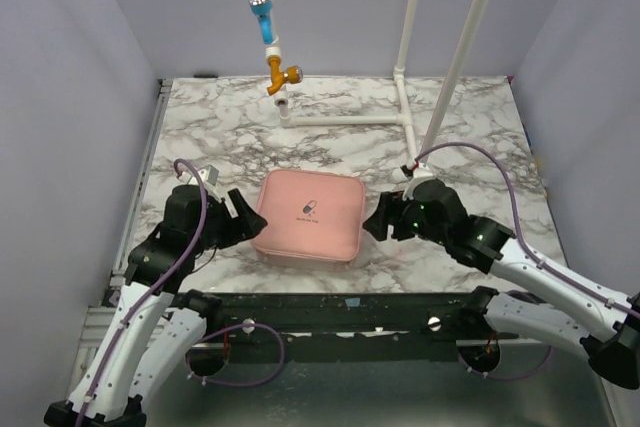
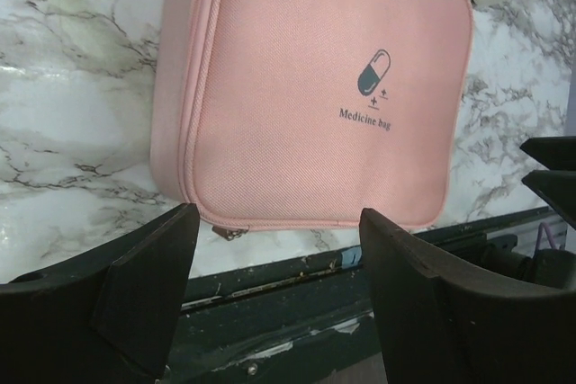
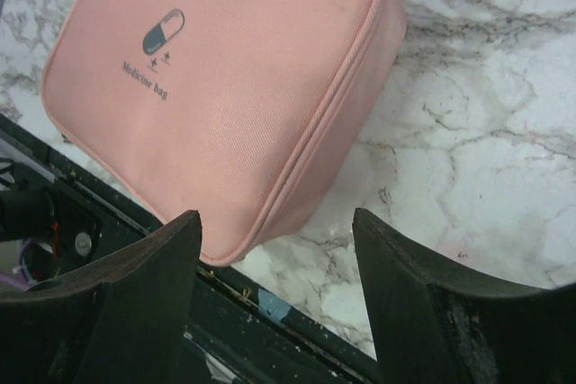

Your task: Organize the medicine kit

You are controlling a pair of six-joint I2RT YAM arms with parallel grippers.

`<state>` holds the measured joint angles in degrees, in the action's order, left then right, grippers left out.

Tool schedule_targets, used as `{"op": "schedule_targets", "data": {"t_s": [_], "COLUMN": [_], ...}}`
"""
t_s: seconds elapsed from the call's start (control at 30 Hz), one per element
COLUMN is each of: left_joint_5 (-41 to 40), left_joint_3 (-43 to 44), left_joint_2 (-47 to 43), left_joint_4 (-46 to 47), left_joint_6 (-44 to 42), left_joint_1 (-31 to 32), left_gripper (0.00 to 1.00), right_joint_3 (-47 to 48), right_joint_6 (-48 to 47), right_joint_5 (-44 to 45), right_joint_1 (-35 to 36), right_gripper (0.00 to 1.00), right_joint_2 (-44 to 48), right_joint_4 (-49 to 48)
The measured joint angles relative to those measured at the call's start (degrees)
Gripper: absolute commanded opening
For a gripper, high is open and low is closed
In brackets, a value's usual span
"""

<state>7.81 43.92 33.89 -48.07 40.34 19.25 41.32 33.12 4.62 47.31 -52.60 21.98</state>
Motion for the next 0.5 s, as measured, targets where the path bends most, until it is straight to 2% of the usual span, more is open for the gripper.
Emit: {"op": "schedule_targets", "data": {"t_s": [0.2,0.4,0.5], "left_joint_5": [5.42,11.37,12.22], "left_joint_3": [-2.62,-6.03,-6.03], "left_joint_2": [-0.37,-0.35,-0.15], "left_joint_4": [0.85,3.08,4.68], "left_joint_6": [-0.02,0.31,1.51], "left_joint_1": [0.0,1.62,5.44], "left_gripper": [0.75,0.75,0.75], "right_joint_3": [-5.22,-8.02,-8.02], "right_joint_6": [1.51,5.33,6.32], "right_joint_5": [-2.27,3.08,6.14], "right_joint_1": [3.1,14.86,19.39], "right_gripper": [0.72,0.71,0.71], "right_joint_2": [3.52,1.6,0.74], "right_joint_4": [1.27,1.6,1.01]}}
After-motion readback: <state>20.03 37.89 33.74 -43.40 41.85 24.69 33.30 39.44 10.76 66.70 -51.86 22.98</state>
